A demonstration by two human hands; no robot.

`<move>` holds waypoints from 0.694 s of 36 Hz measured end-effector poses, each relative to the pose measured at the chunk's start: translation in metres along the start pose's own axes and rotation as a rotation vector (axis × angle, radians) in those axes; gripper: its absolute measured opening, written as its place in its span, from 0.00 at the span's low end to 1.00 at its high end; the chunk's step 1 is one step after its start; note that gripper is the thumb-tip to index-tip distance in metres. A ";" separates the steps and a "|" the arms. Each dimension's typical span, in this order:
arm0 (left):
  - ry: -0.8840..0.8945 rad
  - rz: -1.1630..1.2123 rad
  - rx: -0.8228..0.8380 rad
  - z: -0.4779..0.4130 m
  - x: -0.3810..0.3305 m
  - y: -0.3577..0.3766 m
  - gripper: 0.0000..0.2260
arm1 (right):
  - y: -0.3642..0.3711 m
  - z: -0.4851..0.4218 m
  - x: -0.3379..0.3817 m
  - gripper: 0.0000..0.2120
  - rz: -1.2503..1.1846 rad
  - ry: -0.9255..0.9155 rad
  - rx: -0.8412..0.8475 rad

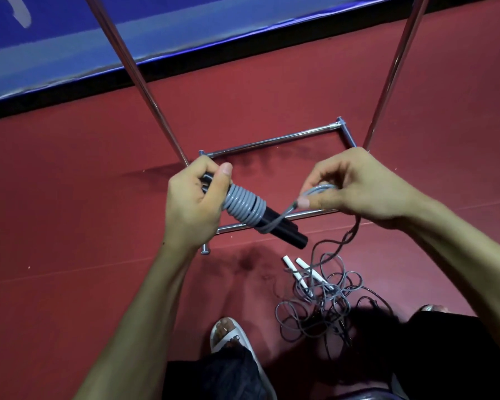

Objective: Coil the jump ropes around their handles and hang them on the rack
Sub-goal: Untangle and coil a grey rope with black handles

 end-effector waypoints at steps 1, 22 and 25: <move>-0.014 0.000 0.016 0.000 0.001 0.001 0.12 | -0.002 0.001 0.002 0.10 0.013 -0.022 0.039; -0.199 0.417 0.123 0.012 -0.011 0.015 0.11 | 0.018 -0.001 -0.017 0.08 -0.179 0.083 0.171; -0.278 0.531 0.098 0.012 -0.008 0.015 0.12 | 0.027 -0.001 -0.026 0.06 -0.400 0.103 0.161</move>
Point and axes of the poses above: each hand's wrist, its own z-axis away from the middle knuckle, its own y-axis out of the palm, x = y × z, the point moved 2 cm from there along -z, towards the middle knuckle, and after that the axes turned 2 degrees about -z, right-handed, at the moved point
